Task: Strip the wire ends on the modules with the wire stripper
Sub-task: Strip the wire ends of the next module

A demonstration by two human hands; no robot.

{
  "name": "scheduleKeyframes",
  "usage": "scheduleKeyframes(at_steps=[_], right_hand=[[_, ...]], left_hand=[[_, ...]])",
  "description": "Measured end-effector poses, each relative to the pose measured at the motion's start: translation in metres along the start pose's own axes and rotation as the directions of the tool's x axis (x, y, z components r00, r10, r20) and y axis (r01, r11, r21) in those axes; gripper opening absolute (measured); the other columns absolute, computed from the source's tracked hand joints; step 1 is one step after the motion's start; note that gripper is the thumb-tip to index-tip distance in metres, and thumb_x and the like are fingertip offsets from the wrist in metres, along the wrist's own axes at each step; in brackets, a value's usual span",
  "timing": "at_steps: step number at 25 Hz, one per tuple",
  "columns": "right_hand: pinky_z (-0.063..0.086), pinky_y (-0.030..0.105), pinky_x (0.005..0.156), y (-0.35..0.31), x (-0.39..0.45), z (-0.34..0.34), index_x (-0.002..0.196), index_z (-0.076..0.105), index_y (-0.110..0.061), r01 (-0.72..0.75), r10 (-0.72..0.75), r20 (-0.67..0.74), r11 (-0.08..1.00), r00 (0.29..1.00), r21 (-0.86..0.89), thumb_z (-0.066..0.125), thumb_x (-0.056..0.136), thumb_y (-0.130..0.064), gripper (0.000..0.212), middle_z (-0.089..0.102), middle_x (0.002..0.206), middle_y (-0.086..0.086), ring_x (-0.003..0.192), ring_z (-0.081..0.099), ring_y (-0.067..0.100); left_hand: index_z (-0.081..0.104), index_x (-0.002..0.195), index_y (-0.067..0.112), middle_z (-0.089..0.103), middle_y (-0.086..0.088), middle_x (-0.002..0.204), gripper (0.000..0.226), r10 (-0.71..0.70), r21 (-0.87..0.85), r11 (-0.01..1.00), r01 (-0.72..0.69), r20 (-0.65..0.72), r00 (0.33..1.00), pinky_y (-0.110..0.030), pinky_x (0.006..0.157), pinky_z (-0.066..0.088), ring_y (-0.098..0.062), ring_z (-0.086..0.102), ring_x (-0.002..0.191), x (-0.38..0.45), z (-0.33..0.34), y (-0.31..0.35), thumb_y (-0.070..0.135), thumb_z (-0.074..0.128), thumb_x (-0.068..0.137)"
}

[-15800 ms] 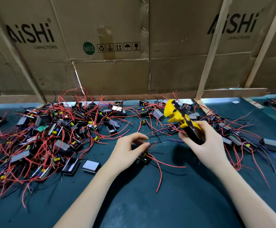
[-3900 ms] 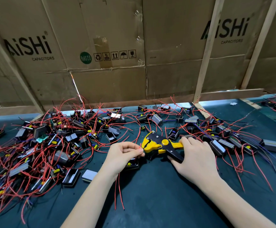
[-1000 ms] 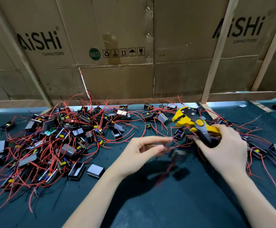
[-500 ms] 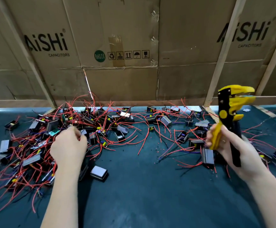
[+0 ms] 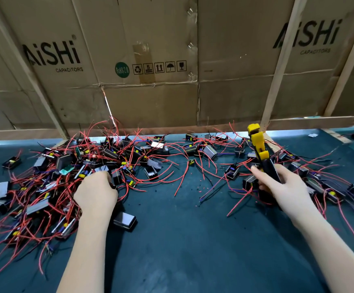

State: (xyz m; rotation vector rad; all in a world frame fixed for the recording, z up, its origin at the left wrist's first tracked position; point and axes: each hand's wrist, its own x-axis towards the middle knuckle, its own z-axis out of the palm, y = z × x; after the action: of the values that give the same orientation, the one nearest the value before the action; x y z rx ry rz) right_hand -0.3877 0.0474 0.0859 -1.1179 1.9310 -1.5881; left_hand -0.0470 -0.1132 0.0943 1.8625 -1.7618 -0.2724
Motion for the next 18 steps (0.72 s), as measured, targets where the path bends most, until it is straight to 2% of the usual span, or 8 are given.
scheduleKeyframes(at_steps=[2, 4, 8, 10, 12, 14, 16, 18], right_hand=[[0.042, 0.022, 0.069, 0.0, -0.001, 0.004, 0.082, 0.065, -0.025, 0.031, -0.047, -0.098, 0.985, 0.994, -0.167, 0.071, 0.07, -0.062, 0.039, 0.066, 0.071, -0.014, 0.075, 0.06, 0.006], [0.04, 0.019, 0.067, 0.0, -0.003, 0.005, 0.086, 0.064, -0.024, 0.062, -0.087, -0.121, 0.978, 0.989, -0.198, 0.072, 0.076, -0.054, 0.033, 0.067, 0.077, -0.012, 0.077, 0.059, 0.004], [0.042, 0.026, 0.067, 0.0, -0.003, 0.003, 0.088, 0.065, -0.022, 0.12, -0.126, -0.103, 0.99, 0.987, -0.069, 0.075, 0.078, -0.044, 0.027, 0.067, 0.074, -0.008, 0.071, 0.058, 0.01], [0.043, 0.02, 0.065, 0.0, -0.003, 0.003, 0.088, 0.066, -0.021, 0.147, -0.15, -0.112, 0.988, 0.982, -0.041, 0.075, 0.076, -0.045, 0.028, 0.067, 0.071, -0.01, 0.067, 0.057, 0.005], [0.044, 0.015, 0.065, 0.0, -0.002, 0.003, 0.089, 0.066, -0.022, 0.169, -0.17, -0.122, 0.985, 0.978, -0.016, 0.074, 0.074, -0.047, 0.03, 0.068, 0.073, -0.012, 0.066, 0.058, 0.004], [0.048, 0.026, 0.073, 0.0, -0.002, 0.003, 0.09, 0.066, -0.022, 0.181, -0.178, -0.128, 0.983, 0.976, 0.014, 0.075, 0.075, -0.045, 0.029, 0.069, 0.076, -0.006, 0.073, 0.063, 0.015], [0.049, 0.036, 0.074, -0.002, -0.003, 0.003, 0.09, 0.065, -0.022, 0.203, -0.199, -0.118, 0.979, 0.973, 0.029, 0.075, 0.077, -0.042, 0.026, 0.069, 0.077, 0.0, 0.077, 0.065, 0.025], [0.048, 0.036, 0.072, -0.003, -0.004, 0.003, 0.09, 0.065, -0.021, 0.228, -0.224, -0.102, 0.973, 0.969, 0.028, 0.075, 0.077, -0.042, 0.026, 0.068, 0.078, 0.003, 0.077, 0.063, 0.028]], left_hand=[[0.067, 0.096, 0.01, 0.071, -0.014, 0.095, 0.019, -0.026, 0.026, 0.999, 0.028, -0.099, 0.995, -0.037, 0.072, 0.048, -0.037, 0.063, 0.093, -0.003, -0.001, 0.001, 0.011, 0.074, 0.079], [0.067, 0.095, 0.02, 0.072, 0.0, 0.086, 0.018, -0.005, -0.026, 1.0, -0.001, -0.229, 0.973, -0.032, 0.07, 0.043, -0.032, 0.064, 0.091, -0.007, -0.004, 0.003, 0.016, 0.072, 0.079], [0.063, 0.099, 0.021, 0.069, 0.008, 0.079, 0.026, 0.071, -0.328, 0.918, -0.223, -0.419, 0.905, -0.034, 0.075, 0.045, -0.025, 0.063, 0.073, -0.01, -0.01, 0.017, 0.009, 0.068, 0.078], [0.06, 0.106, 0.019, 0.067, 0.012, 0.079, 0.032, 0.149, -0.377, 0.832, -0.407, -0.556, 0.818, -0.033, 0.086, 0.046, -0.02, 0.061, 0.068, -0.016, -0.013, 0.027, 0.009, 0.069, 0.077], [0.054, 0.119, 0.02, 0.068, 0.017, 0.083, 0.046, 0.271, -0.387, 0.72, -0.576, -0.608, 0.747, -0.027, 0.093, 0.041, -0.012, 0.061, 0.076, -0.03, -0.01, 0.042, 0.01, 0.07, 0.077], [0.05, 0.128, 0.023, 0.07, 0.014, 0.087, 0.058, 0.483, -0.45, 0.582, -0.677, -0.479, 0.733, -0.033, 0.089, 0.045, -0.012, 0.063, 0.088, -0.047, -0.001, 0.061, 0.01, 0.072, 0.077], [0.059, 0.12, 0.022, 0.07, 0.012, 0.089, 0.05, 0.759, -0.423, 0.499, -0.757, -0.208, 0.617, -0.038, 0.084, 0.049, -0.013, 0.063, 0.089, -0.06, 0.012, 0.073, 0.01, 0.073, 0.074], [0.07, 0.104, 0.022, 0.071, 0.01, 0.086, 0.031, 0.856, -0.417, 0.509, -0.753, 0.152, 0.494, -0.036, 0.082, 0.05, -0.012, 0.062, 0.087, -0.067, 0.023, 0.076, 0.018, 0.078, 0.075]])
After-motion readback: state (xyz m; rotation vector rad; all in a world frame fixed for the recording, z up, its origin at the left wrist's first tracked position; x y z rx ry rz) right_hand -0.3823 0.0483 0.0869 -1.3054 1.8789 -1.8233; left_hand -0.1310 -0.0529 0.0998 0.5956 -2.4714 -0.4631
